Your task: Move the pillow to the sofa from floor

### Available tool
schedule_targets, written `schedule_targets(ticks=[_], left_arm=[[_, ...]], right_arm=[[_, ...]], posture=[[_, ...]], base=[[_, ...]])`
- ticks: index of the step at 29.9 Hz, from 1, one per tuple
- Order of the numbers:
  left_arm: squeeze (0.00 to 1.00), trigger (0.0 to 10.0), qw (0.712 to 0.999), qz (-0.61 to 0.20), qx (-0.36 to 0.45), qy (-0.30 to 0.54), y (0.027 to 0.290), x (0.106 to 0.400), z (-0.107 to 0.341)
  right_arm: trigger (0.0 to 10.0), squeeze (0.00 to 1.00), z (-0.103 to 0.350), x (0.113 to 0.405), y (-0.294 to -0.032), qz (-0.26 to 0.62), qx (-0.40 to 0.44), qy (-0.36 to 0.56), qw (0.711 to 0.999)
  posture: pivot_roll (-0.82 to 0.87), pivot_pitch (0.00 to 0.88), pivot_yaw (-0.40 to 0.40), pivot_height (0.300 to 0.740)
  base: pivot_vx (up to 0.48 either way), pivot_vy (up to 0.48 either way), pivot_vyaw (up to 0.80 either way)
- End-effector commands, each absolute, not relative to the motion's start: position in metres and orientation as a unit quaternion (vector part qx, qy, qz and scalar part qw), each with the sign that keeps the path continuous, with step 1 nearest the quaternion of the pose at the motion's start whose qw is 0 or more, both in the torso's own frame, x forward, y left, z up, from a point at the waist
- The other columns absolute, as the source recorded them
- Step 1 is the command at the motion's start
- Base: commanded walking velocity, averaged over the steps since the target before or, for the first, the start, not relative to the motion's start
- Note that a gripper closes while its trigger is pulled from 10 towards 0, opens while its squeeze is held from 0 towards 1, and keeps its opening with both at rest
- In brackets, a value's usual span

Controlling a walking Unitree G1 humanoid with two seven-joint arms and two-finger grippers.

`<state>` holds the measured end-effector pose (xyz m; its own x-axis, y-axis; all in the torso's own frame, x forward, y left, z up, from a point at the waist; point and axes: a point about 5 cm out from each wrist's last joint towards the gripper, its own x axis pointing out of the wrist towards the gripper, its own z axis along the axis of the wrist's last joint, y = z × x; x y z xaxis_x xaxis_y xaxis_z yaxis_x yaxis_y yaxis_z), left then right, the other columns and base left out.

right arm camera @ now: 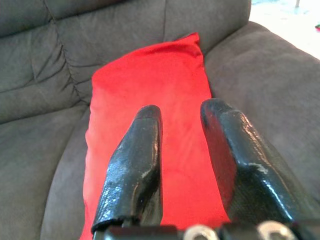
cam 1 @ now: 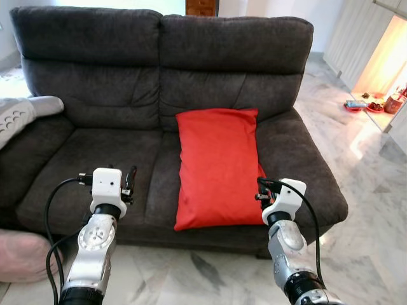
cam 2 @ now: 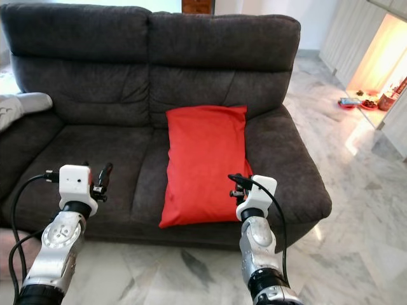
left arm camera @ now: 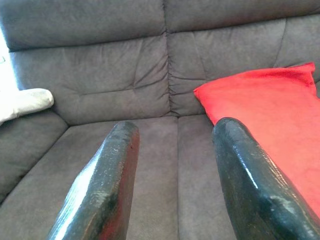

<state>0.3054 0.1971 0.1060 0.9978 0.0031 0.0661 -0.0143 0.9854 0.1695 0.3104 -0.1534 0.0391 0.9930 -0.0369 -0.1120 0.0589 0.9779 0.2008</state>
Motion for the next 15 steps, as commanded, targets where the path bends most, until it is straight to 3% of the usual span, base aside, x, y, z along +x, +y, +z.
schedule_targets(ticks=[1, 6, 13, 15], left_arm=[[0.0, 10.0, 0.996, -0.014, 0.084, -0.015, 0.194, 0.309, 0.099], [0.0, 10.0, 0.995, -0.023, 0.082, 0.046, 0.196, 0.312, 0.071], [0.0, 10.0, 0.989, -0.003, 0.051, 0.136, 0.208, 0.298, 0.034], [0.0, 10.0, 0.981, -0.003, 0.043, 0.19, 0.21, 0.282, 0.009]], right_arm=[[10.0, 0.0, 0.039, 0.308, -0.164, -0.039, 0.1, 0.05, 0.993], [10.0, 0.0, 0.002, 0.28, -0.211, -0.11, 0.039, 0.16, 0.98], [10.0, 0.0, -0.014, 0.255, -0.242, -0.162, 0.017, 0.207, 0.965], [10.0, 0.0, -0.028, 0.239, -0.248, -0.173, 0.011, 0.254, 0.951]], posture=[[0.17, 0.0, -0.019, 0.74], [0.15, 0.0, -0.029, 0.74], [0.14, 0.0, -0.045, 0.74], [0.13, 0.0, -0.056, 0.74]], base=[[0.0, 0.0, 0.0], [0.0, 0.0, 0.0], [0.0, 0.0, 0.0], [0.0, 0.0, 0.0]])
